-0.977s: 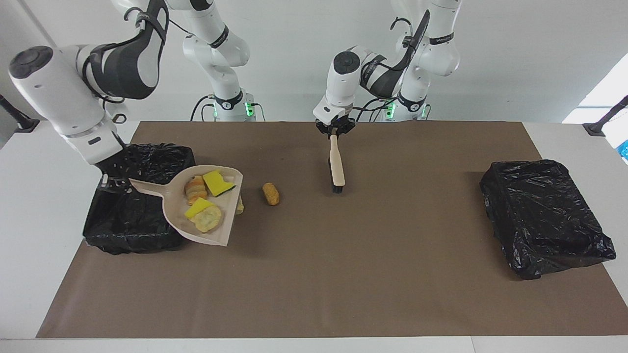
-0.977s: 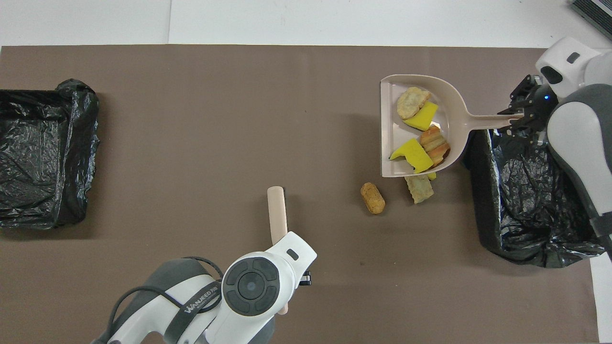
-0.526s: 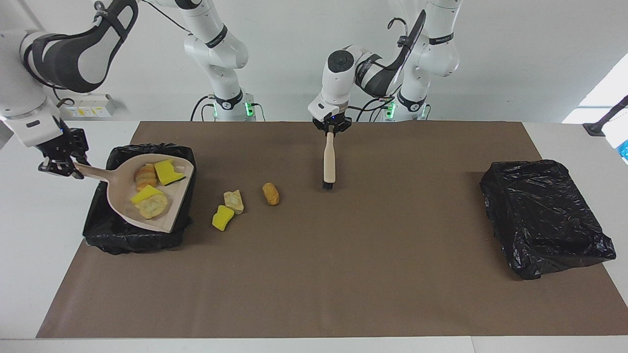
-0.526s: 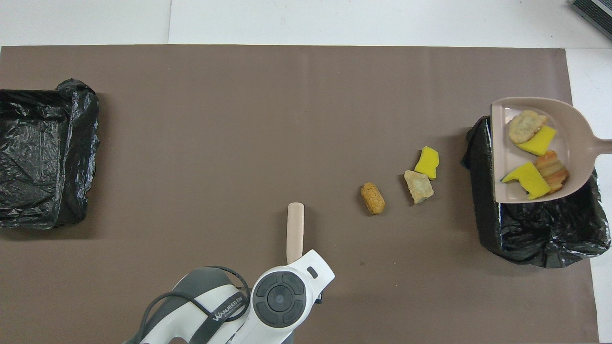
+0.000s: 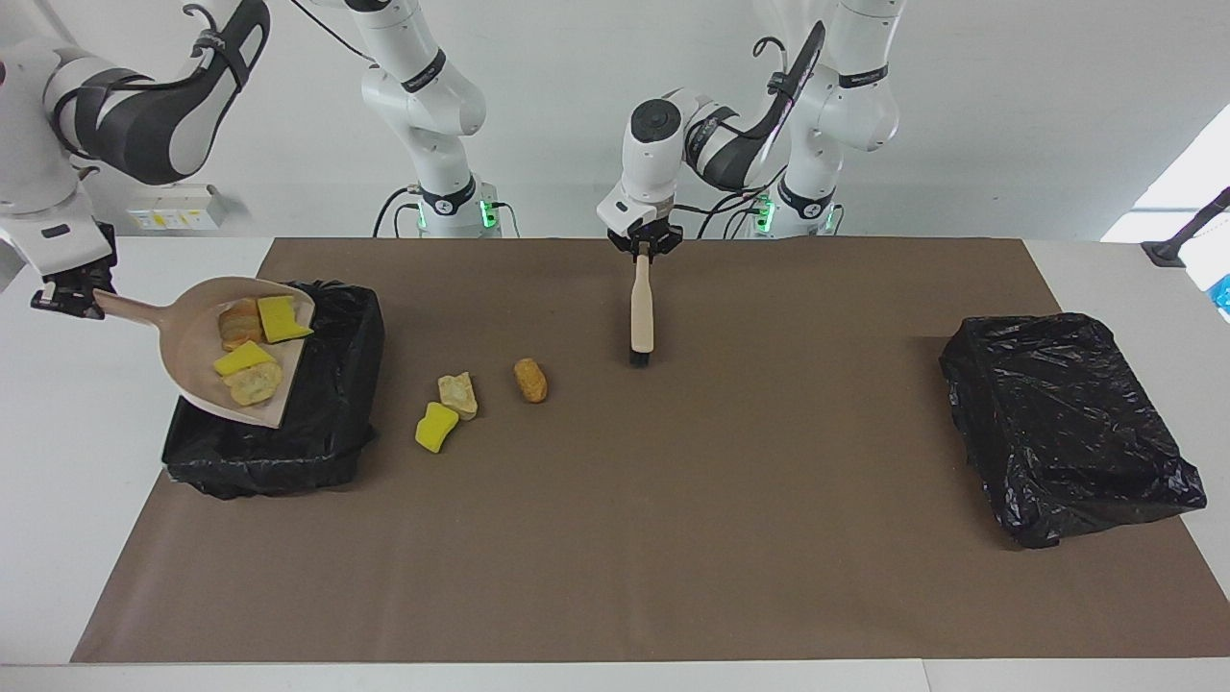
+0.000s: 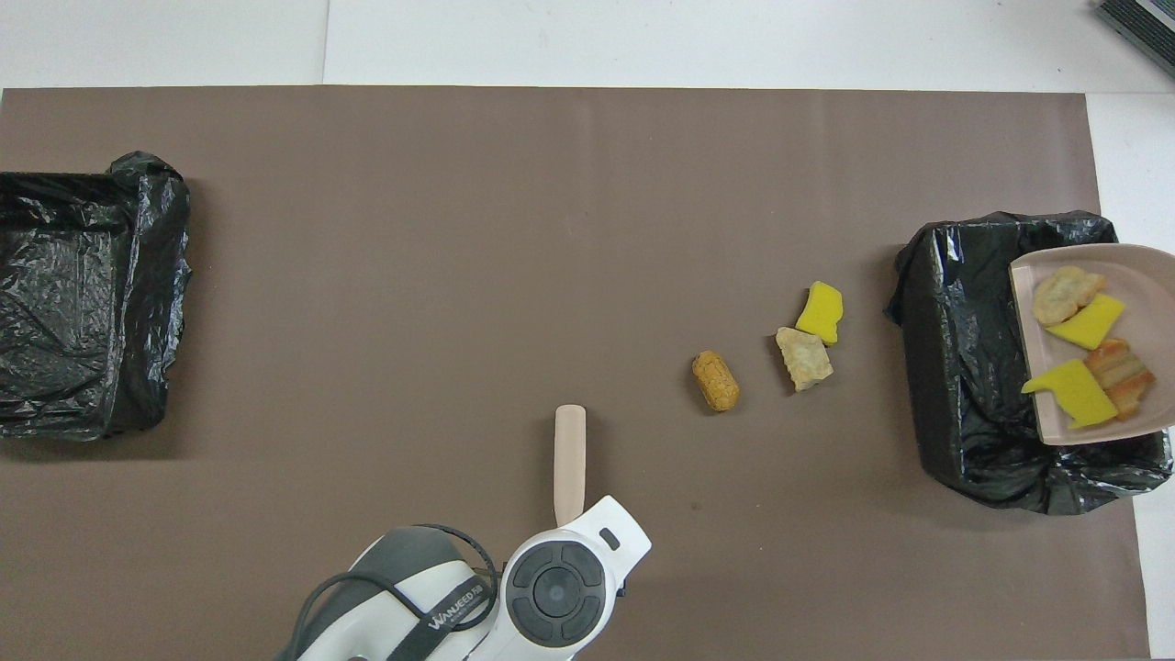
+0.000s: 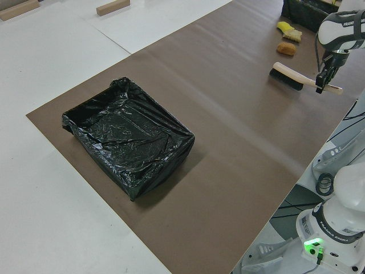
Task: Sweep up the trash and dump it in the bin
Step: 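Tip the dustpan with the right gripper to dump trash into the bin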
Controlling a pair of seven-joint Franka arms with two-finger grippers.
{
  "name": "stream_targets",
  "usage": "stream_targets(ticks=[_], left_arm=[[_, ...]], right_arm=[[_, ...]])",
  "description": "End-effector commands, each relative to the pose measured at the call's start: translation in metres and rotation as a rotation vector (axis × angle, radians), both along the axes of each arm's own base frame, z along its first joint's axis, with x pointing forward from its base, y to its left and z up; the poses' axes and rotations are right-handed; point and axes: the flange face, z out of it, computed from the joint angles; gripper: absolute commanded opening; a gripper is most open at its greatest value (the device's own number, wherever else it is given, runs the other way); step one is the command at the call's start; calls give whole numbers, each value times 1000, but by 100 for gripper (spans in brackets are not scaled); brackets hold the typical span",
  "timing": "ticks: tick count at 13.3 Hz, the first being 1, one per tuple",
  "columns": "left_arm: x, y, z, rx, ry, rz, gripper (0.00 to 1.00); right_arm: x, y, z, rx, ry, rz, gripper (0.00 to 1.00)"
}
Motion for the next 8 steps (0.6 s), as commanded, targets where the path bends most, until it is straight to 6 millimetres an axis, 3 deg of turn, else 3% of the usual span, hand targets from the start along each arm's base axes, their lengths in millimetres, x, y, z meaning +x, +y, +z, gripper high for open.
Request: stream_targets(ticks=[1, 3, 7, 8], left_arm=[[-2, 3, -12, -8, -6, 18, 0], [-2, 1, -21, 0, 0, 16, 0], [0, 1, -21, 1, 1, 20, 3], [1, 1, -21, 2, 2, 19, 26]], right_arm=[[-5, 10, 8, -90, 28, 13, 0], [-5, 35, 22, -198, 65, 2, 0], [-14, 46, 49, -292, 66, -7, 0], [-16, 47, 54, -294, 59, -6, 0]])
